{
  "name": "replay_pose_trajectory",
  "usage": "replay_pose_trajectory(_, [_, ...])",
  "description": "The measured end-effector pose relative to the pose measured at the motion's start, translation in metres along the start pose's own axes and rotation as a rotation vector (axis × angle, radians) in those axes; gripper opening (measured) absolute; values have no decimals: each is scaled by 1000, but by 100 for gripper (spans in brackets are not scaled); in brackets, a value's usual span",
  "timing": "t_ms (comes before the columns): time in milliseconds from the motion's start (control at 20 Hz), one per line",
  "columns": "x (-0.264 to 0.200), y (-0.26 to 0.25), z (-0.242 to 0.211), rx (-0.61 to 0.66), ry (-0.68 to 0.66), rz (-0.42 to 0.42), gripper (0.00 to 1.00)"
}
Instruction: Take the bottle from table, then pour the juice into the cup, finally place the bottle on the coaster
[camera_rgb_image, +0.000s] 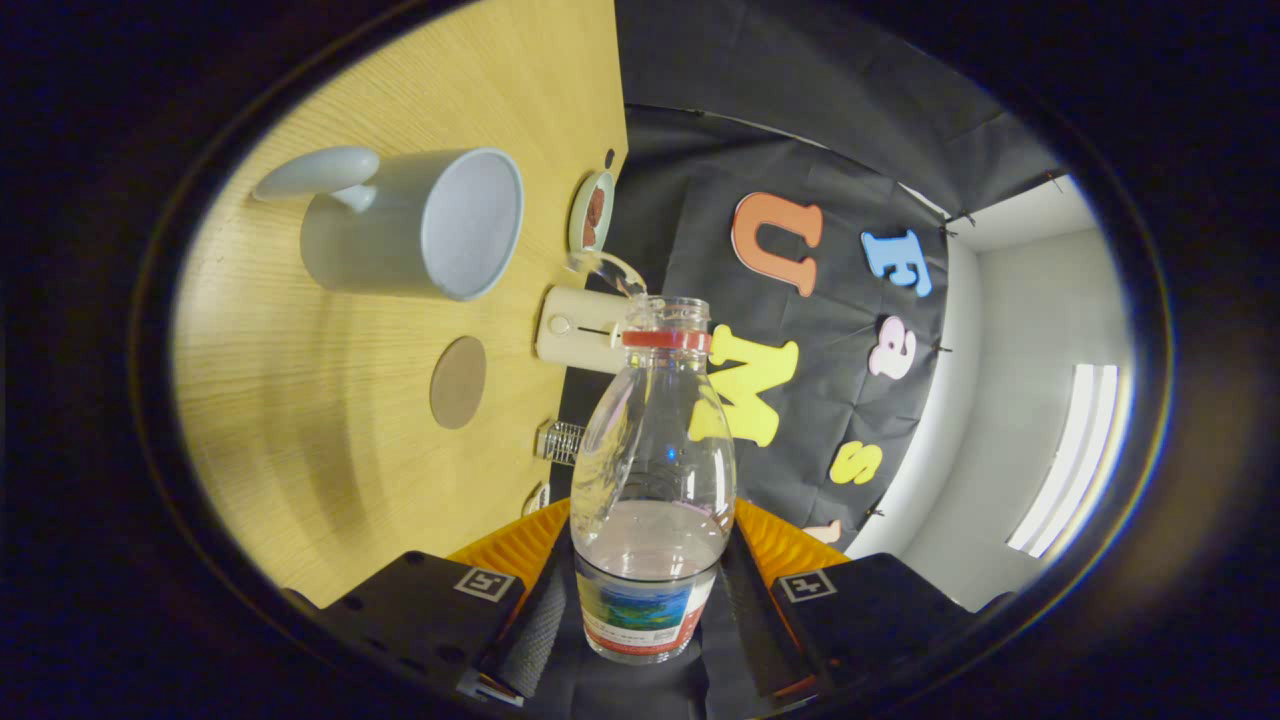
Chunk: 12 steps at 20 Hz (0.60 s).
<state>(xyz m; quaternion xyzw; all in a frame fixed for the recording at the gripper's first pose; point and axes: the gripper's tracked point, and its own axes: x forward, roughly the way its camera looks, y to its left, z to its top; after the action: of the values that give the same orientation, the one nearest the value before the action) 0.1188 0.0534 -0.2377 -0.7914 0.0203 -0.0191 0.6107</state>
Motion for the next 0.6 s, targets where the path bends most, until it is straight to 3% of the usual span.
replay_pose_trajectory(600, [-6, -8, -1, -38, 15, -32, 81])
